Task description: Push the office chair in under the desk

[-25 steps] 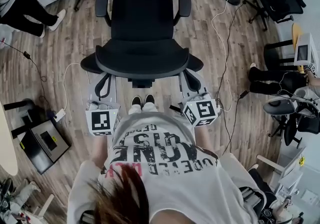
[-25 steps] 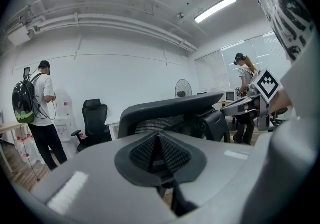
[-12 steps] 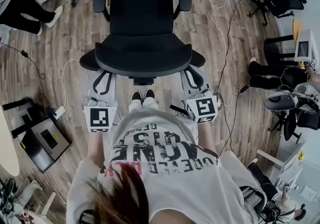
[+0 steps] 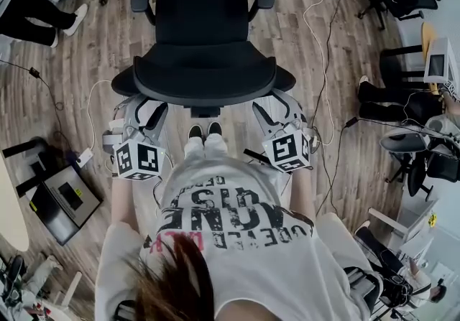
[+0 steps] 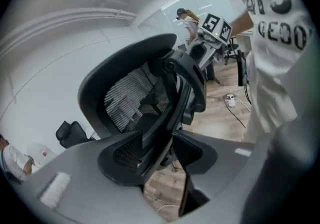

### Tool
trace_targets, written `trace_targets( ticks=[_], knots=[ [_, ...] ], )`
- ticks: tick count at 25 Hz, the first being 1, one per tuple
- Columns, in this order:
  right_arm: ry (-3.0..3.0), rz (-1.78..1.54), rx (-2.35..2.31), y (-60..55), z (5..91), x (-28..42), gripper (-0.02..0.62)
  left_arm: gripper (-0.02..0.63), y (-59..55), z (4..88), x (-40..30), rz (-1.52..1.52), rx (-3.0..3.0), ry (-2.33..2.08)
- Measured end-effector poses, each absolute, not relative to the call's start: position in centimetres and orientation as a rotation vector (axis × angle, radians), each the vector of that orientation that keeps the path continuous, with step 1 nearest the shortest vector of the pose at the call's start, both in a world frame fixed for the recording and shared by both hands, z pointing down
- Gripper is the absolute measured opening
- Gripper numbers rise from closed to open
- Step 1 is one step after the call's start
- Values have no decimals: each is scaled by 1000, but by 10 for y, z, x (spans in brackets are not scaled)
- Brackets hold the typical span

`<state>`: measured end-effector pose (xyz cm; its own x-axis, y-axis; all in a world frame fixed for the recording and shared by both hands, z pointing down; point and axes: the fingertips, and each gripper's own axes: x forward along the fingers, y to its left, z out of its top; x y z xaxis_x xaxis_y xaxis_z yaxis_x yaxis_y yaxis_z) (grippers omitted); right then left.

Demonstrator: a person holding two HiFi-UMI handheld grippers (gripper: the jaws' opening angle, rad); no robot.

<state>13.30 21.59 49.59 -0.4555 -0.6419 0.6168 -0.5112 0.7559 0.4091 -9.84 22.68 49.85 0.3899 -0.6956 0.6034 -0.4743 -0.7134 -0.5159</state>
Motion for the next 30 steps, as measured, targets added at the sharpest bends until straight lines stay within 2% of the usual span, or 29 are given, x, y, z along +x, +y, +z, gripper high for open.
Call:
trace_targets(
  ticks=[11, 30],
  knots=[
    [-1910, -432, 695, 197, 526, 137, 195, 199, 214, 536, -107, -1480, -2192, 800],
    [-1858, -415, 554, 188, 546, 136, 212, 201, 202, 551, -114, -1501, -2137, 785]
  ],
)
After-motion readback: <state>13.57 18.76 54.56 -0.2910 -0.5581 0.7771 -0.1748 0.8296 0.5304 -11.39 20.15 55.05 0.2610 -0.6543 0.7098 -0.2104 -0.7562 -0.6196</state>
